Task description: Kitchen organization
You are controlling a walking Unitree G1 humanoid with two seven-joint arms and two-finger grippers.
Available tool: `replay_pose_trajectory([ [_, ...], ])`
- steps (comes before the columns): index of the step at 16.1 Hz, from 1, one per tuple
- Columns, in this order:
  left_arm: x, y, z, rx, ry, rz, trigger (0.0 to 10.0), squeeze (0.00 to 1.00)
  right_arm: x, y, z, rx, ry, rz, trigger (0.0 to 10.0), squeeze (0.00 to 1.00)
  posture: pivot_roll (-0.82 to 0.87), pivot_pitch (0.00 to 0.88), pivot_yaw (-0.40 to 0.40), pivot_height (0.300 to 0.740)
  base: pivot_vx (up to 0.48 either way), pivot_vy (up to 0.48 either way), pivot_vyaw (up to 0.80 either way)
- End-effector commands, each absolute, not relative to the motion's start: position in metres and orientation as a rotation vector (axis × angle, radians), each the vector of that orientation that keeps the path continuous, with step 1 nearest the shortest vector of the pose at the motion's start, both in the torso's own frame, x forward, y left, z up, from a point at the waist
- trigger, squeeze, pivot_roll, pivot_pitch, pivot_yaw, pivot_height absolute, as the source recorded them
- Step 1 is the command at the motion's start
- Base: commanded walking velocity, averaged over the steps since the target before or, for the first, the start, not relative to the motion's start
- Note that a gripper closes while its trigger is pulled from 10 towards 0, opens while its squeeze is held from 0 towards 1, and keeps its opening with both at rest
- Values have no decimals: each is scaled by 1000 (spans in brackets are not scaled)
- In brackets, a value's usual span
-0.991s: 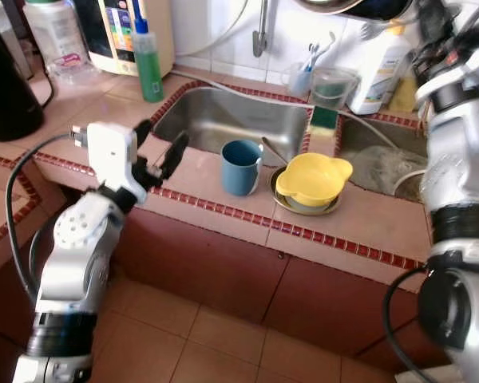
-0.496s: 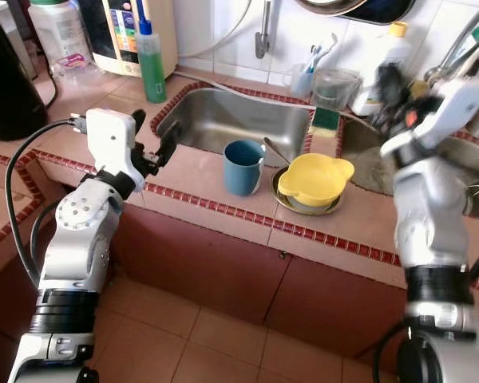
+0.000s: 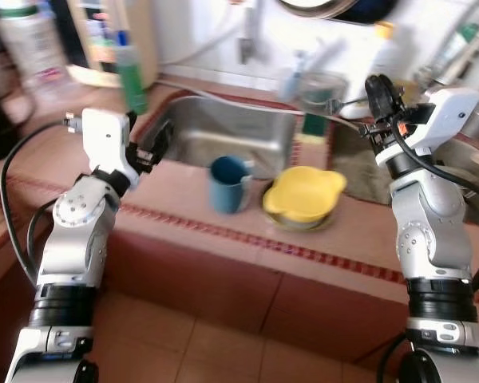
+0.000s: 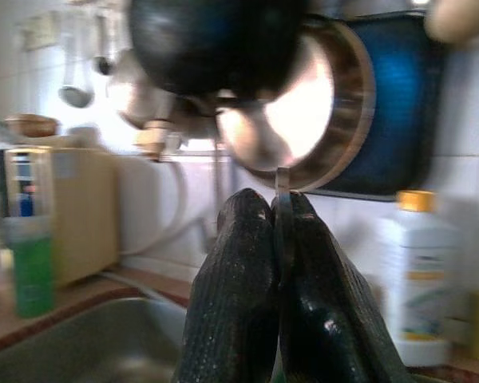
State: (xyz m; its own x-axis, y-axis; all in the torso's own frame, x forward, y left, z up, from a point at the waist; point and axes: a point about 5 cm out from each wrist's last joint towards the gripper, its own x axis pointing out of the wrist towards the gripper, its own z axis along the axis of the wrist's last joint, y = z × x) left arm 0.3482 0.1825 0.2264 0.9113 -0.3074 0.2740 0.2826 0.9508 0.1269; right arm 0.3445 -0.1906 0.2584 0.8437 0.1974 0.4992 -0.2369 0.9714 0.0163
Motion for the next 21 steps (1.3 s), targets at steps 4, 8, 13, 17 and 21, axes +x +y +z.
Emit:
replay_pose_trajectory([
  [4, 349, 185, 226, 92, -294, -296, 10000, 0, 341, -191, 267, 71, -534, 230, 10000, 0, -113, 28, -13, 740, 317, 0, 0],
  [8, 349, 184, 225, 92, -292, -298, 10000, 0, 342, -191, 269, 73, -530, 235, 10000, 0, -111, 23, -17, 740, 317, 0, 0],
  [13, 351, 183, 225, 97, -293, -309, 10000, 0, 342, -189, 269, 74, -529, 243, 10000, 0, -114, 11, -16, 740, 317, 0, 0],
  [17, 350, 179, 223, 104, -291, -325, 10000, 0, 342, -190, 270, 72, -530, 243, 10000, 0, -116, 6, -14, 740, 314, 0, 0],
  [21, 348, 165, 222, 71, -262, -419, 10000, 0, 349, -205, 271, 38, -505, 188, 10000, 0, -123, 15, -6, 740, 0, 0, 0],
])
